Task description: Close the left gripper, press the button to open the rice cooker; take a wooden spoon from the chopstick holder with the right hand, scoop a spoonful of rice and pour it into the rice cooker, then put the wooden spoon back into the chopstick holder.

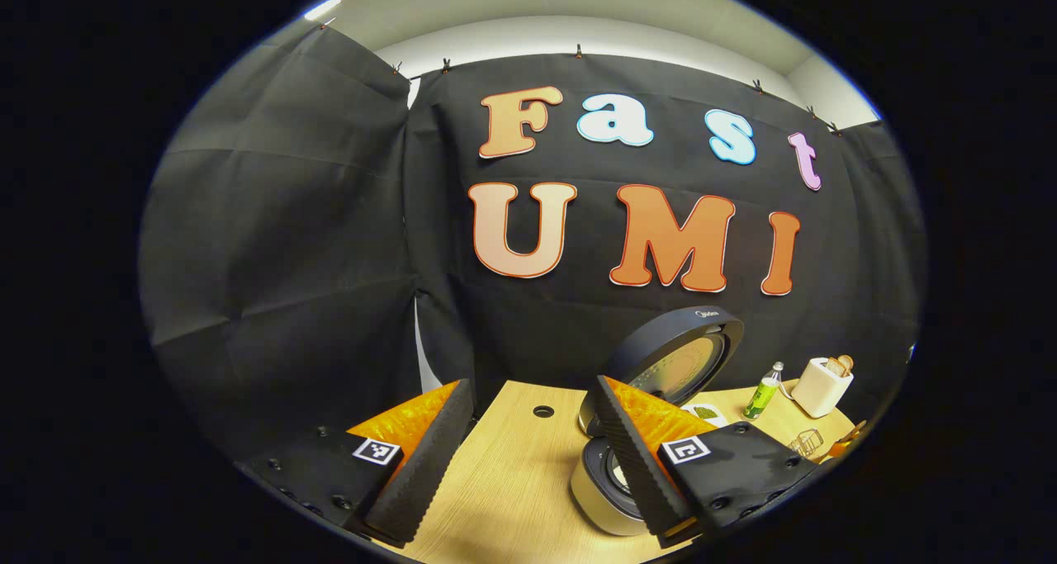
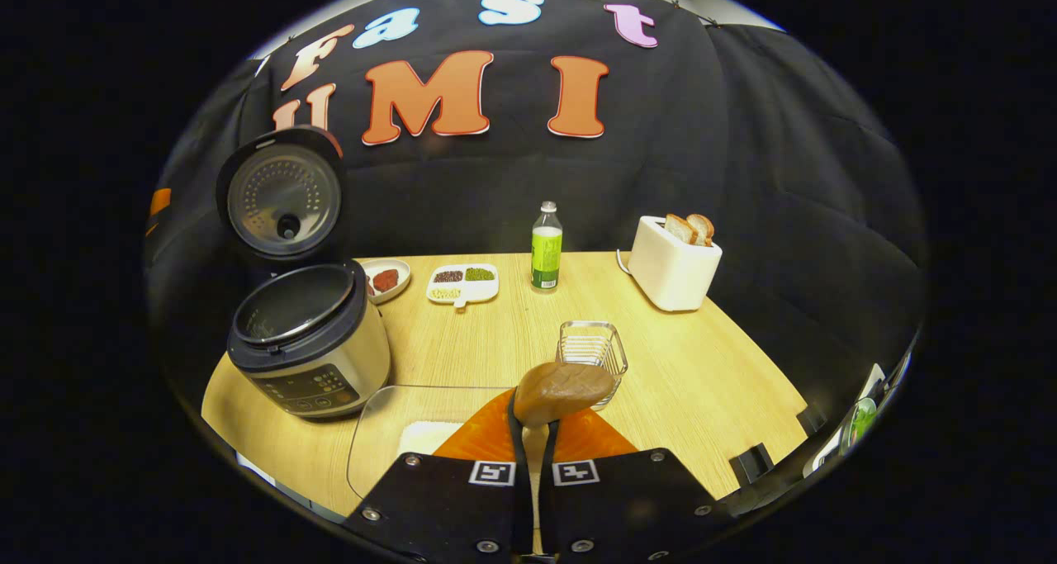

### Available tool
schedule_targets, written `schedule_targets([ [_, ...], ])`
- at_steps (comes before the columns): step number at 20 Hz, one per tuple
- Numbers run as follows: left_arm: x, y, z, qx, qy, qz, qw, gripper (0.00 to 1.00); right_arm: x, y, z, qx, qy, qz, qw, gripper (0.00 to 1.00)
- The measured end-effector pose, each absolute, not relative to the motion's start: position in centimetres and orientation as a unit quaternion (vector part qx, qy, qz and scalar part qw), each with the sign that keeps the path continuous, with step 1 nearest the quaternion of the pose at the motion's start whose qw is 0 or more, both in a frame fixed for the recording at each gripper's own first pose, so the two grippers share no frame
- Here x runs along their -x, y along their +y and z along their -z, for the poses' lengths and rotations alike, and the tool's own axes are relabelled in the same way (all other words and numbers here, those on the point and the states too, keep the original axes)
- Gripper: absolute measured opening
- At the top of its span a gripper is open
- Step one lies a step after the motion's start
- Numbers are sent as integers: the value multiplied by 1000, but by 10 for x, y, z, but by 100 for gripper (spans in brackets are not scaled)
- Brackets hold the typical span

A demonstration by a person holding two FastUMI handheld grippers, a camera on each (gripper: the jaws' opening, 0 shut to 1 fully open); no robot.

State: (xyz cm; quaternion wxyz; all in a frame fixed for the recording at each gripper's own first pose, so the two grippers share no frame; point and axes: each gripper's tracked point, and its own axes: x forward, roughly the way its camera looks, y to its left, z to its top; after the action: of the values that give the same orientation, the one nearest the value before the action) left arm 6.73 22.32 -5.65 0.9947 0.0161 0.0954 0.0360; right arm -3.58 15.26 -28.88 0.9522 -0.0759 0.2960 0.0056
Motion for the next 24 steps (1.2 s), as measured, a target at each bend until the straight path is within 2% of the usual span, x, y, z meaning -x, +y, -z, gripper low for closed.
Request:
schedule_targets([
  [7, -64, 233, 62, -11, 101, -47, 994, 97, 37, 171, 302, 103, 299, -22, 948, 2],
  [12, -63, 236, 72, -6, 113, -49, 992, 98, 51, 207, 314, 62, 308, -53, 948, 2],
  [19, -67, 229, 71, -5, 112, -41, 993, 97, 50, 201, 321, -127, 322, -44, 937, 2],
  [24, -70, 224, 69, 0, 110, -35, 993, 97, 58, 167, 329, -293, 335, -5, 896, 2],
])
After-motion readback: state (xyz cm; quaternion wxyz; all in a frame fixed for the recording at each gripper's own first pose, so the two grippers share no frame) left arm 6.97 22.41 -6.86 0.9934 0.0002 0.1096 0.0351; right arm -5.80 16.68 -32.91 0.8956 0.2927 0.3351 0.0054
